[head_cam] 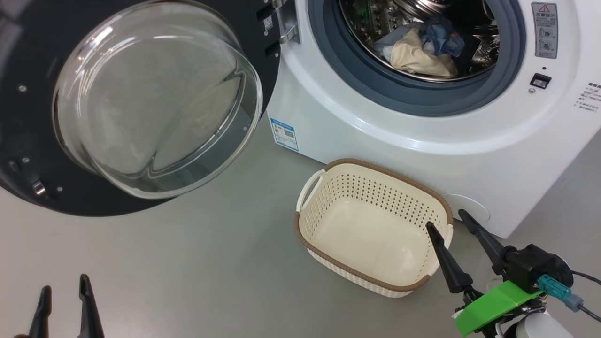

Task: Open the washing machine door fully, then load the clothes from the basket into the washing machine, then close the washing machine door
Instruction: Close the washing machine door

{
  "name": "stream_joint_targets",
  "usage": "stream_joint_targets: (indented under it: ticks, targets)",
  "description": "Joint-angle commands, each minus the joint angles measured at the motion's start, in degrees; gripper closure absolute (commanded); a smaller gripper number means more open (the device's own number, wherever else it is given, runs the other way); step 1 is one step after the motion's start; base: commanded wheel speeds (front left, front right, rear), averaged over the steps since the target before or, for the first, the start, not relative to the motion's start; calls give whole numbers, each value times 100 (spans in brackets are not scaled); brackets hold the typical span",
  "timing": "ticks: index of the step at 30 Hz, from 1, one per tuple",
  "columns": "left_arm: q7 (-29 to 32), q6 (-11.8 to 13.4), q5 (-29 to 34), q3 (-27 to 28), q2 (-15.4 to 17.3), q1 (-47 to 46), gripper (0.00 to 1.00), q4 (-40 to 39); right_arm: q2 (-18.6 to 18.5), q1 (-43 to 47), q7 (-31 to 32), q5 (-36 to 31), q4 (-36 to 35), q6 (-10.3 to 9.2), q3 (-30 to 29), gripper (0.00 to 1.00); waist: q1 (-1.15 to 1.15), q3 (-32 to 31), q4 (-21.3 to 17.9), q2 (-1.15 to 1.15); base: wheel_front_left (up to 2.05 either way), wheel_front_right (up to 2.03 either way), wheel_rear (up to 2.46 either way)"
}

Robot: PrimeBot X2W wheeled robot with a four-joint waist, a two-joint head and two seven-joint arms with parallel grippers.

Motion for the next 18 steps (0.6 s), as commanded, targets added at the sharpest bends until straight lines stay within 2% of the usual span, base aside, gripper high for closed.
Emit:
stream_joint_targets:
  ticks: [1, 13, 14, 15, 16, 18]
  targets:
    - [-37, 2, 66, 224, 85, -42, 0, -199, -73, -175, -46, 32, -94, 25, 116, 0, 0, 9, 6, 0, 0, 0, 0]
    - [-37, 2, -130, 307, 63, -28, 0, -277, -100, -234, -46, 71, -67, 25, 208, 0, 0, 58, 11, 0, 0, 0, 0]
    - [-37, 2, -229, 297, 63, -59, 4, -272, -96, -232, -46, 66, -72, 25, 200, 0, 0, 72, 10, 0, 0, 0, 0]
    - [-37, 2, -348, 301, 63, -103, 56, -278, -92, -228, -46, 60, -79, 25, 190, 0, 0, 87, 9, 0, 0, 0, 0]
    - [-37, 2, -524, 341, 63, -167, 76, -292, -91, -223, -46, 54, -86, 25, 175, 0, 0, 112, 10, 0, 0, 0, 0]
    - [-37, 2, -865, 385, 62, -290, 100, -350, -86, -214, -46, 45, -96, 25, 160, 0, 0, 152, -15, 0, 0, 0, 0]
